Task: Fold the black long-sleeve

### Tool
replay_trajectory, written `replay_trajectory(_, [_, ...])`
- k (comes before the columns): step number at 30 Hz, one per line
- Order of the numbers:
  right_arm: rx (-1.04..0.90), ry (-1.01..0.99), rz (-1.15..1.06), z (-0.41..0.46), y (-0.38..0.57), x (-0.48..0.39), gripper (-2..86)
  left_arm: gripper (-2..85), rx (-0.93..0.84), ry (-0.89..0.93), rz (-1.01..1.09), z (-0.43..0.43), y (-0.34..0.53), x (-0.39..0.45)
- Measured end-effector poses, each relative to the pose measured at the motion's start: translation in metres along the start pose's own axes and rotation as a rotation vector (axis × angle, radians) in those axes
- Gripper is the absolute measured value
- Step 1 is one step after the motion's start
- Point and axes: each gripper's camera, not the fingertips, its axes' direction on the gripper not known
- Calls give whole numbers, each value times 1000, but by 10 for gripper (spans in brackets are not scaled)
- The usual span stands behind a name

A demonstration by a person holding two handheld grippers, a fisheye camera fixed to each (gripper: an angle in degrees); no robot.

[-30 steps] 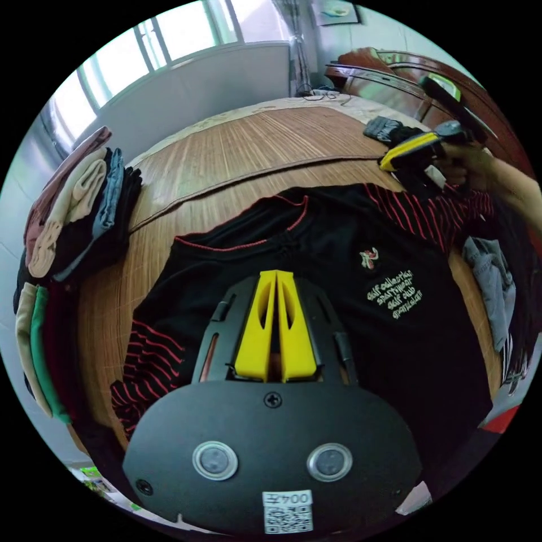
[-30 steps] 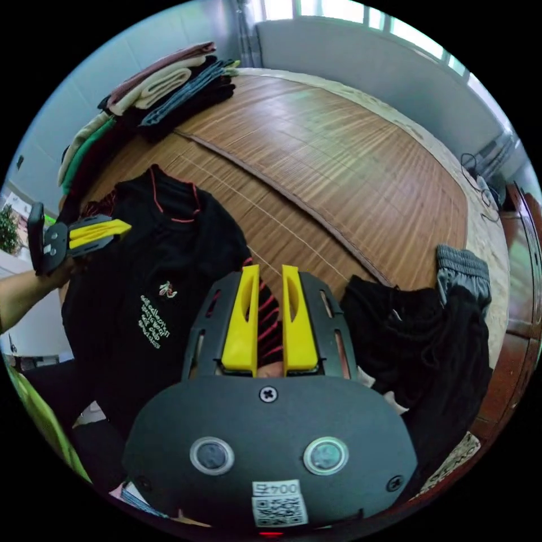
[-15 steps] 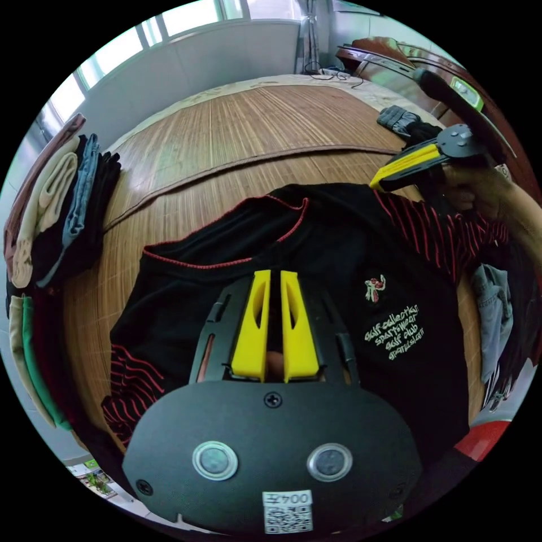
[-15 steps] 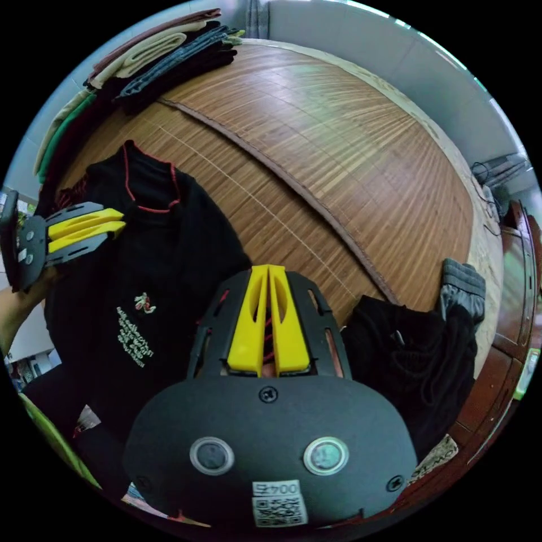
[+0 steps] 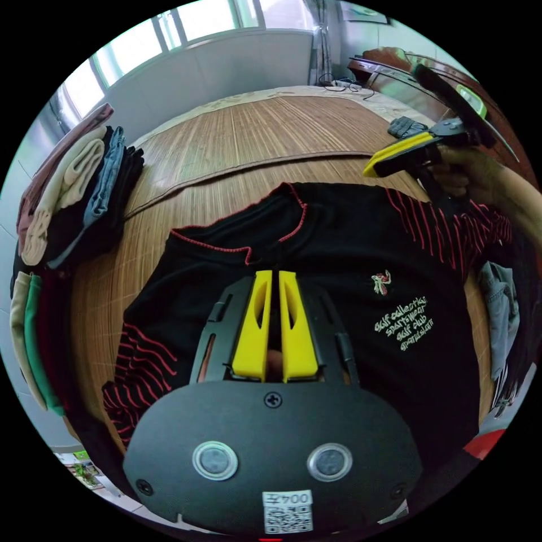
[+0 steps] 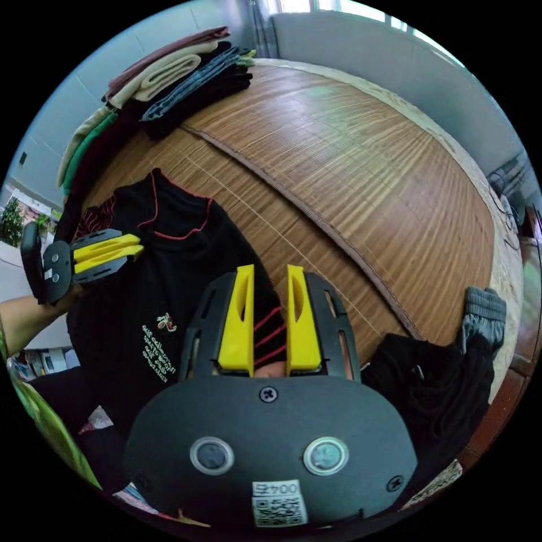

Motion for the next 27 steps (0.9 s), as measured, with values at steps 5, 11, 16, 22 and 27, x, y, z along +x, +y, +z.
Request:
replay_trajectory(5, [-47, 283, -102, 16, -2, -24, 40, 16, -14, -49, -30, -14, 4, 5])
replay_trajectory(11, [58, 272, 93, -18, 11, -10, 81, 25, 39, 96, -16, -46, 8, 8])
replay_trajectory(16, [156, 107, 128, -41, 38, -26, 65, 23, 94, 65, -43, -93, 27, -12])
replay_trajectory(22, [13, 105, -29, 10, 47, -50, 83, 10, -66, -139, 24, -81, 57, -21])
replay_trajectory(27, [-8, 45, 4, 8, 41, -25, 74, 7, -111, -246, 43, -94, 80, -59])
